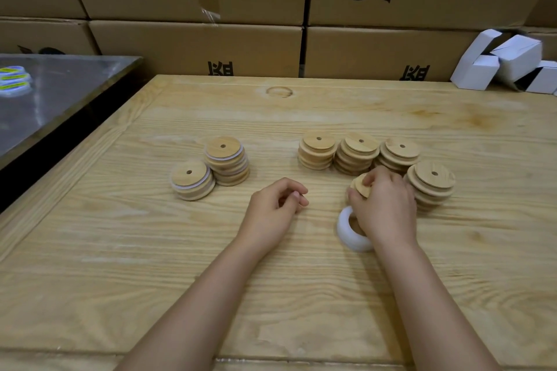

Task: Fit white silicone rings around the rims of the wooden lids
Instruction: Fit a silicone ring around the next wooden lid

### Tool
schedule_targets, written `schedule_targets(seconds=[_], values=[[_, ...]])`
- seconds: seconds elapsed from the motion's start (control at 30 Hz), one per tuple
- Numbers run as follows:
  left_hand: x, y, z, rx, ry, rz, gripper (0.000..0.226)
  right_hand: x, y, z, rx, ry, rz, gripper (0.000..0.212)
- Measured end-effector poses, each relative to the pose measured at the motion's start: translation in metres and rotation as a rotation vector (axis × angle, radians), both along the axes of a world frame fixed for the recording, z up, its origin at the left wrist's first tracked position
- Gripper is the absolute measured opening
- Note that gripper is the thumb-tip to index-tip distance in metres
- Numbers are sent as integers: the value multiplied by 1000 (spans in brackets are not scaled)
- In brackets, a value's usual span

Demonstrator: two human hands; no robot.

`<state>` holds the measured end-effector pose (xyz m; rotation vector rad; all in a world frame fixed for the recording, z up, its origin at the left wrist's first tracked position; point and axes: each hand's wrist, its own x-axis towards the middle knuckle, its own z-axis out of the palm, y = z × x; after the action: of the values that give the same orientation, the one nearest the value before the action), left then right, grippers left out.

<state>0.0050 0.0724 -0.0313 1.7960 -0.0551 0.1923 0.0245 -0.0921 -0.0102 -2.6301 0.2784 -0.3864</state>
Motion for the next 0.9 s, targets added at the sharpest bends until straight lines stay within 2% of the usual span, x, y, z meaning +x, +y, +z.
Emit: schedule_targets(seconds=[0.2, 0.33, 0.43, 0.5, 0.57, 0.7, 0.77, 0.8, 0.87, 0.9], values=[[1, 1, 0, -16, -5, 0, 26, 2, -2, -3, 74, -23, 20, 32], [1, 1, 2, -114, -20, 0, 20, 1, 0, 0, 96, -214, 113, 34], [2, 2, 7, -288, -10, -65, 14, -3, 5, 9, 118, -384, 263, 38], [2, 2, 8, -454, 50, -150, 21, -8, 11, 13, 137, -437, 407, 41], [3, 2, 8, -571, 109, -232, 34, -13, 18, 14, 112, -440, 543, 44], [3, 3, 6, -615, 171, -304, 33, -17, 26, 11, 38, -358, 719, 49], [5, 4, 7, -657, 213, -290, 25, -17, 24, 12, 44, -339, 696, 46], [6, 5, 7, -683, 229, -285, 21, -16, 21, 13, 44, -353, 645, 38], [8, 6, 9, -728, 261, -267, 19, -11, 10, 14, -29, -329, 513, 21], [9, 6, 9, -748, 281, -253, 19, -8, 3, 15, -95, -257, 468, 22]])
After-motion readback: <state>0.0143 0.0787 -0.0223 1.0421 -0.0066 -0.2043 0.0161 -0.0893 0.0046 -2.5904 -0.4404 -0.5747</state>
